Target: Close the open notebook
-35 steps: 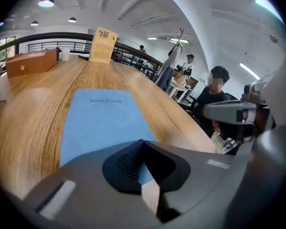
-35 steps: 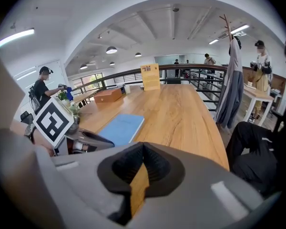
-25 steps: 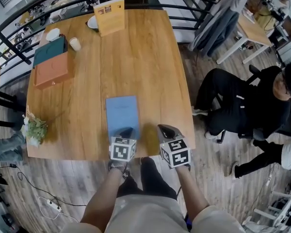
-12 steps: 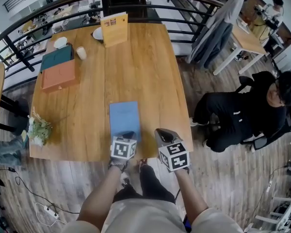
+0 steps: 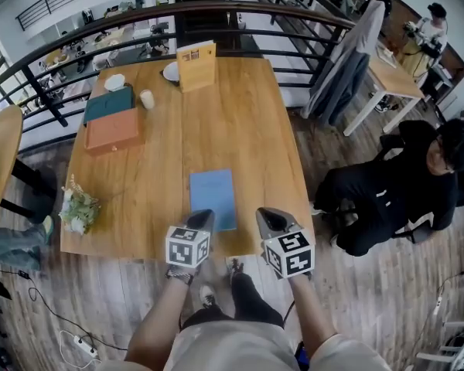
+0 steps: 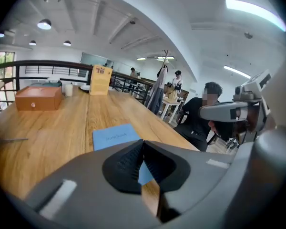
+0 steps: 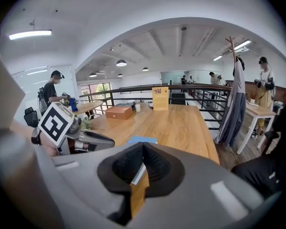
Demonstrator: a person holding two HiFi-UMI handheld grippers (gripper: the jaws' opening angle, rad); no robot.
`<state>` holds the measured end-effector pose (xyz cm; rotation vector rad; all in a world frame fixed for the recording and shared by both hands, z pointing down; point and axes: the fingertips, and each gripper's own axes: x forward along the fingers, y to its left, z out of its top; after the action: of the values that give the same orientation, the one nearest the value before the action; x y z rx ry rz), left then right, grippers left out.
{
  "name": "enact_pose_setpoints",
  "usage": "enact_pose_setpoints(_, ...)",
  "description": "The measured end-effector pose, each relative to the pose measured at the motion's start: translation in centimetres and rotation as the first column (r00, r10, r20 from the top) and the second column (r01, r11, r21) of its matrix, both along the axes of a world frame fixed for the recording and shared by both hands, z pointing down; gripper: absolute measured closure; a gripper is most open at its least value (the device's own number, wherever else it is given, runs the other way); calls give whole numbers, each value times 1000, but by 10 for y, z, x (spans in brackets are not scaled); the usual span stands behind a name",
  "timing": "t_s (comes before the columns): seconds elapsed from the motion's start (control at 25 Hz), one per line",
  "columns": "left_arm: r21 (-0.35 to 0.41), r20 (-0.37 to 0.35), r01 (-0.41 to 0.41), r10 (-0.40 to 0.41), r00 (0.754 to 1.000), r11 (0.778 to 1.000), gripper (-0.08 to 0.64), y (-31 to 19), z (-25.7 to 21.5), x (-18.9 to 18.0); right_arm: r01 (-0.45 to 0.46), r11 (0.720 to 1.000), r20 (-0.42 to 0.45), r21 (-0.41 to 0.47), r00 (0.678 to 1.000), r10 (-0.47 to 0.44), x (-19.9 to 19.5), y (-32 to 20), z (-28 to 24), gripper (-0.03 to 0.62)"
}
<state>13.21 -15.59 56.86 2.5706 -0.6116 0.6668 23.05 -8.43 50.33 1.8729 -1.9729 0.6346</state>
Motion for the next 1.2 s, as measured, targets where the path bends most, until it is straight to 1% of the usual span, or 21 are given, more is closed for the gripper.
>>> enact_pose_setpoints(0.2,141,-23,5,-1,1000,990,551,-5,-53,-30,17,998,-7,62,1000,-17,-20,-4,-33,592)
enact_pose_setpoints(0.4,253,-68,21,-4,998,967,552,-5,-110,-52,37,989,-36,140,999,-32,-37,-4,-78,592)
enact_pose_setpoints(0.48,281,-90,34,-9,996,959,552,-5,-131,-61,45,985,-29,165,999,-41,-46,-4,-94,592)
enact_pose_setpoints(0.68,320,-146,78,-32,989,944,552,-7,-173,-79,69,969,-28,236,998,-65,-62,-7,-132,592)
enact_pose_setpoints(0.96,381,-182,98,-30,983,919,552,-8,-214,-99,117,949,-84,293,992,-97,-80,-11,-174,592)
enact_pose_setpoints(1.04,411,-177,100,-29,984,906,552,-9,-225,-105,133,943,-91,304,990,-110,-86,-13,-183,592)
enact_pose_setpoints(1.2,485,-148,95,-26,989,869,552,-8,-241,-111,166,930,-106,328,985,-139,-98,-17,-199,592)
